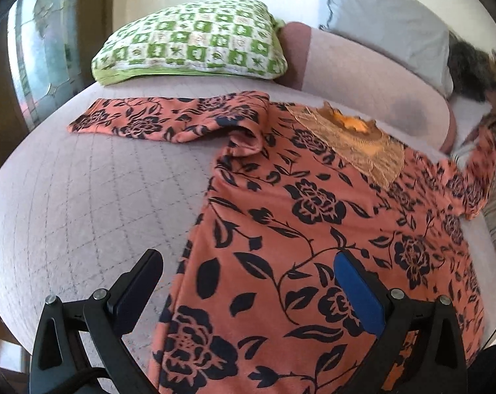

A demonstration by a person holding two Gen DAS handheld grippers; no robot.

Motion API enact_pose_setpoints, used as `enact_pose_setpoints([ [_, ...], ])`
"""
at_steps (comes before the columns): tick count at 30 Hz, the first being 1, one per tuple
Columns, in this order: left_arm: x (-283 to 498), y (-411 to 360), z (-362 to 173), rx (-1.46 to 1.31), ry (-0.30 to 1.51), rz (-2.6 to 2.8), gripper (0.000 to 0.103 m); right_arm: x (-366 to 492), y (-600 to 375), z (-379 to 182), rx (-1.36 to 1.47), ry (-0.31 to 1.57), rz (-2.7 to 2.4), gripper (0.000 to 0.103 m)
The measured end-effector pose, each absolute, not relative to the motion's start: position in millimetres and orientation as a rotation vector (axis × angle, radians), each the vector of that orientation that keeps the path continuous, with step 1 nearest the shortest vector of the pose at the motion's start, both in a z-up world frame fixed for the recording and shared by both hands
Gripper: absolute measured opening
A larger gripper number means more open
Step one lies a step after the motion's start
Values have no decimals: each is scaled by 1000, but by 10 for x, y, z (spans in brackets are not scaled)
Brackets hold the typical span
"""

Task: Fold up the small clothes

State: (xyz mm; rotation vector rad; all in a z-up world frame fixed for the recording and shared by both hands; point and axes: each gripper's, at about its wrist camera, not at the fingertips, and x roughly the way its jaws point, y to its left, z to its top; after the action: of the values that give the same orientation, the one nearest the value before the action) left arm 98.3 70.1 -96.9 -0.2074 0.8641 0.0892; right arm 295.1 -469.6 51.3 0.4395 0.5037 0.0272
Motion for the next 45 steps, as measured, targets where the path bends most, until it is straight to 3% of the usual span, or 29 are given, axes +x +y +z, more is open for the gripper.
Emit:
enact_pose_setpoints([
  [4,908,797,-874,-224,826,98,103,2873,-3407,682,423,510,278,7],
  [7,847,924,-815,-222,804,124,103,2874,-2513,336,417,601,399,9],
  [8,841,968,-818,-236,804,127,103,2943,-2166,97,372,669,449,18],
  [9,838,1019,-829,-250,811,132,103,3054,-1941,-123,308,748,477,38],
  [11,837,1093,-844,-270,826,138,103,3154,-1663,-590,251,932,495,59],
  [14,855,1143,-823,-278,828,141,103,2870,-1924,-819,317,945,463,60],
  [20,1396,868,-722,-259,834,20,103,2875,-3015,-530,384,827,288,80],
  [27,2566,267,-686,-147,867,-77,103,2921,-4075,-782,532,853,153,80],
  [32,2999,133,-1067,-44,944,-23,103,3020,-4467,-806,500,898,142,79],
  [34,3043,163,-1213,-59,978,-5,103,3131,-4346,-886,417,965,196,73],
  [35,3044,167,-1259,-59,989,-3,103,3198,-4268,-973,367,1016,214,60],
  [36,3036,166,-1286,-52,994,-1,103,3260,-4197,-1072,337,1050,206,25],
  [37,3021,151,-1302,-35,991,-1,103,3277,-4201,-1135,312,1070,184,15],
  [43,2959,130,-1309,-12,973,-16,103,3077,-4633,-1192,433,1027,116,10],
  [45,2987,125,-1420,24,1001,-11,103,2990,-4719,-1067,459,981,86,17],
])
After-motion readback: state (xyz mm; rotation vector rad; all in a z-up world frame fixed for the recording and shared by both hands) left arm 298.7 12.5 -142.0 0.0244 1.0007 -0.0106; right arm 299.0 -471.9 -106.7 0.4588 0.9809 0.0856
